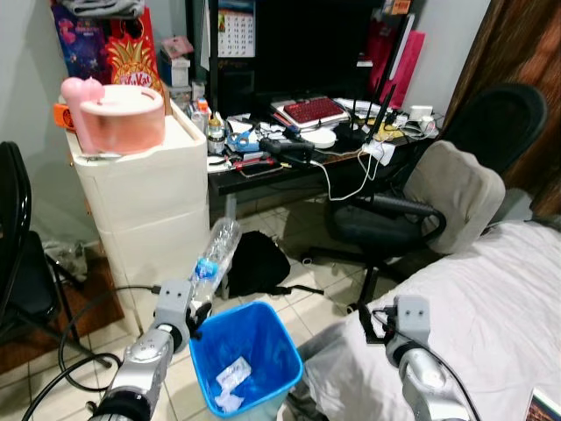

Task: Clean up the room

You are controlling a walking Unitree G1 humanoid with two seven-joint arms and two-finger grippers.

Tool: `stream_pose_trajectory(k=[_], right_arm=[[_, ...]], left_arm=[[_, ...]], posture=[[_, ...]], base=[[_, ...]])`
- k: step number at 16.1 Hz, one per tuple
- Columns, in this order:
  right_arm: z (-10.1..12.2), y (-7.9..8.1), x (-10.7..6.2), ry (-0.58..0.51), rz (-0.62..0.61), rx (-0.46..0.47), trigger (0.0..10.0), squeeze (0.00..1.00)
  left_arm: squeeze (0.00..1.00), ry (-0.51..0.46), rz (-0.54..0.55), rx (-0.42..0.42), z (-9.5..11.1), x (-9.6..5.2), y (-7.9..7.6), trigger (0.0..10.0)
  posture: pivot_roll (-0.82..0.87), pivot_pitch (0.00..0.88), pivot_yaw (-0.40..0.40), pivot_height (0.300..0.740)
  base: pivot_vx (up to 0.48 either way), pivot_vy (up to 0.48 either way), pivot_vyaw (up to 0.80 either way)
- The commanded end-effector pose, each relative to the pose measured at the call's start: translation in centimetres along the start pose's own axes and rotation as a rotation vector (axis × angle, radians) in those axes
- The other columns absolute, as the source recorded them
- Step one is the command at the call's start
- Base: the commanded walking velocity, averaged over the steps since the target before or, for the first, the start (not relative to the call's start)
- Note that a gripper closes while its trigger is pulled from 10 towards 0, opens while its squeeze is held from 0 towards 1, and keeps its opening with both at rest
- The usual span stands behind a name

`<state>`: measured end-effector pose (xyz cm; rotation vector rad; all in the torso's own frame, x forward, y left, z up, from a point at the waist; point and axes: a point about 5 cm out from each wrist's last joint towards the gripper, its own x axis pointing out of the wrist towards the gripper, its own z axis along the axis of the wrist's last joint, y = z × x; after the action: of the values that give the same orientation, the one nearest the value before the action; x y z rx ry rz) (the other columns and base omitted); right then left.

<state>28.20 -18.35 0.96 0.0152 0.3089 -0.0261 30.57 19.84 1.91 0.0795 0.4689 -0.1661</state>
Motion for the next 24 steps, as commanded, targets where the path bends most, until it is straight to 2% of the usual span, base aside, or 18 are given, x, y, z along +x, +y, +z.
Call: stream_pose_trajectory(k=[1, 2, 3, 4, 5, 6, 10, 11, 14, 16, 17, 18, 19, 20, 22, 23, 24], right_arm=[[-0.5, -0.4, -0.2, 0.022, -0.028, -0.019, 10.0, 0.0], [-0.6, -0.2, -0.3, 0.017, -0.016, -0.036, 10.0, 0.0], [-0.6, -0.2, -0.4, 0.014, -0.007, -0.041, 10.0, 0.0], [-0.6, -0.2, -0.5, 0.012, 0.005, -0.046, 10.0, 0.0], [-0.6, -0.2, -0.5, 0.012, 0.005, -0.046, 10.0, 0.0], [-0.7, -0.3, -0.6, 0.011, 0.006, -0.05, 10.0, 0.0], [-0.8, -0.6, -0.9, 0.01, 0.011, -0.069, 10.0, 0.0], [-0.8, -0.5, -0.9, 0.006, 0.018, -0.077, 10.0, 0.0], [-0.3, -0.6, -0.8, -0.023, 0.021, -0.079, 10.0, 0.0], [0.8, -0.7, -0.7, -0.082, 0.025, -0.095, 10.0, 0.0], [1.4, -1.2, -0.8, -0.125, 0.006, -0.105, 10.0, 0.0], [1.7, -1.5, -0.9, -0.147, -0.003, -0.105, 10.0, 0.0], [2.0, -2.0, -1.2, -0.171, -0.021, -0.112, 10.0, 0.0], [2.3, -2.6, -1.7, -0.203, -0.05, -0.108, 10.0, 0.0], [2.3, -2.9, -1.7, -0.205, -0.058, -0.068, 10.0, 0.0], [2.3, -2.6, -1.5, -0.196, -0.044, -0.064, 10.0, 0.0], [2.8, -1.3, -0.8, -0.199, 0.022, -0.067, 10.0, 0.0]], left_arm=[[0.0, -0.033, -0.01, -0.027, 1.0, 0.4, -0.2, 10.0], [0.0, -0.015, -0.033, -0.075, 1.2, 0.7, -0.3, 10.0], [0.0, -0.008, -0.044, -0.083, 1.3, 0.8, -0.5, 10.0], [0.33, -0.004, -0.068, -0.078, 1.7, 1.1, -0.8, 10.0], [0.33, -0.004, -0.068, -0.078, 1.7, 1.1, -0.8, 10.0], [1.0, -0.004, -0.084, -0.064, 2.0, 1.3, -1.1, 10.0], [1.0, 0.02, -0.089, -0.036, 2.9, 1.7, -1.1, 10.0], [0.0, 0.03, -0.088, -0.013, 2.9, 1.7, -1.1, 10.0], [0.0, -0.057, -0.129, 0.007, 3.6, 1.6, -1.3, 10.0], [0.0, -0.258, -0.19, 0.088, 4.2, 0.3, -1.9, 10.0], [0.0, -0.378, -0.18, 0.104, 4.6, -1.4, -2.3, 10.0], [0.0, -0.438, -0.155, 0.136, 4.8, -2.5, -2.6, 10.0], [0.0, -0.486, -0.146, 0.132, 4.8, -4.0, -3.3, 10.0], [0.0, -0.526, -0.13, 0.119, 4.3, -6.0, -4.5, 10.0], [0.0, -0.518, -0.054, 0.137, 3.2, -6.9, -5.0, 10.0], [0.0, -0.503, -0.041, 0.127, 3.0, -6.6, -5.0, 10.0], [0.0, -0.484, -0.024, 0.134, 3.6, -5.9, -5.0, 10.0]], posture=[[0.16, 0.036, -0.113, 0.74], [0.15, 0.041, -0.118, 0.74], [0.14, 0.046, -0.124, 0.74], [0.12, 0.051, -0.127, 0.74], [0.12, 0.051, -0.127, 0.74], [0.12, 0.053, -0.129, 0.74], [0.09, 0.056, -0.127, 0.74], [0.08, 0.049, -0.117, 0.74], [0.09, 0.038, -0.109, 0.74], [0.11, 0.026, -0.107, 0.74], [0.12, 0.021, -0.109, 0.74], [0.15, 0.012, -0.113, 0.74], [0.16, 0.006, -0.115, 0.74], [0.17, 0.0, -0.122, 0.74], [0.18, 0.0, -0.13, 0.74], [0.18, 0.0, -0.133, 0.74], [0.18, 0.0, -0.136, 0.74]], base=[[0.0, 0.0, 0.0], [0.0, 0.0, 0.0], [0.0, 0.0, 0.0], [0.0, 0.0, 0.0], [0.0, 0.0, 0.0], [0.0, 0.0, 0.0], [0.0, 0.0, 0.0], [0.0, 0.0, 0.0], [0.0, 0.0, 0.0], [0.0, 0.0, 0.0], [0.0, 0.0, 0.0], [0.0, 0.0, 0.0], [0.0, 0.0, 0.0], [0.0, 0.0, 0.0], [0.0, 0.0, 0.0], [0.0, 0.0, 0.0], [0.0, 0.0, -0.79]])
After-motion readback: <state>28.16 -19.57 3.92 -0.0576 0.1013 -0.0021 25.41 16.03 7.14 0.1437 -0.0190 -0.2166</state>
